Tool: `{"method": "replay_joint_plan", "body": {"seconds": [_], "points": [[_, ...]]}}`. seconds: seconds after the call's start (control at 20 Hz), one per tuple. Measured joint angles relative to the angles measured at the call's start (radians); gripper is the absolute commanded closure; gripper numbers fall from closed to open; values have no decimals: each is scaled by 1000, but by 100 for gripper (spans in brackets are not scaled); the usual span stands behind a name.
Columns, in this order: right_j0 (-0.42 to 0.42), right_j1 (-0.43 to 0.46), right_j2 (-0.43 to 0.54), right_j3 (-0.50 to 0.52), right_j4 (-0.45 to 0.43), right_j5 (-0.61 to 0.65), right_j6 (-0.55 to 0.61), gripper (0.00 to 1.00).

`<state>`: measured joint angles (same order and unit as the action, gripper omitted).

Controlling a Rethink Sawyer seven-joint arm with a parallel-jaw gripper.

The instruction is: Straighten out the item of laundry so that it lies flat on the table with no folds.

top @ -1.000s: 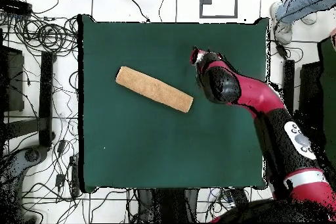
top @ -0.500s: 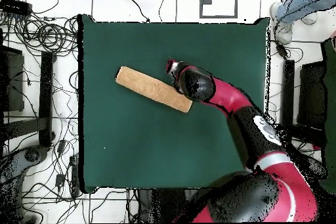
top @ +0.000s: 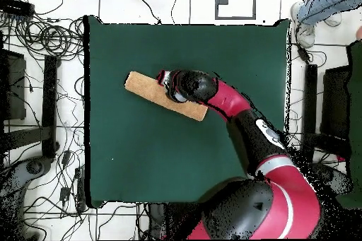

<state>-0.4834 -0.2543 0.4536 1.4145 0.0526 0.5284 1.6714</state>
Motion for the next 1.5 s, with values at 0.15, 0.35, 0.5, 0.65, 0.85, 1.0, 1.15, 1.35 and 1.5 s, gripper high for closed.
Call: {"method": "replay_joint_plan", "body": {"seconds": [0.15,0.35,0.5,0.65,0.85,1.0,1.15,1.35,1.5], "points": [[12,2,0,2,69,83,2,0],[20,-1,-1,13,165,163,34,0],[27,-7,-4,24,213,197,64,0],[35,-29,-7,49,265,230,108,0],[42,-65,-14,89,304,244,154,0],[56,-101,-26,127,328,243,187,0],[88,-141,-50,168,342,244,227,0],[148,-182,-107,199,338,233,259,0],[234,-234,-185,229,318,206,287,0]]}}
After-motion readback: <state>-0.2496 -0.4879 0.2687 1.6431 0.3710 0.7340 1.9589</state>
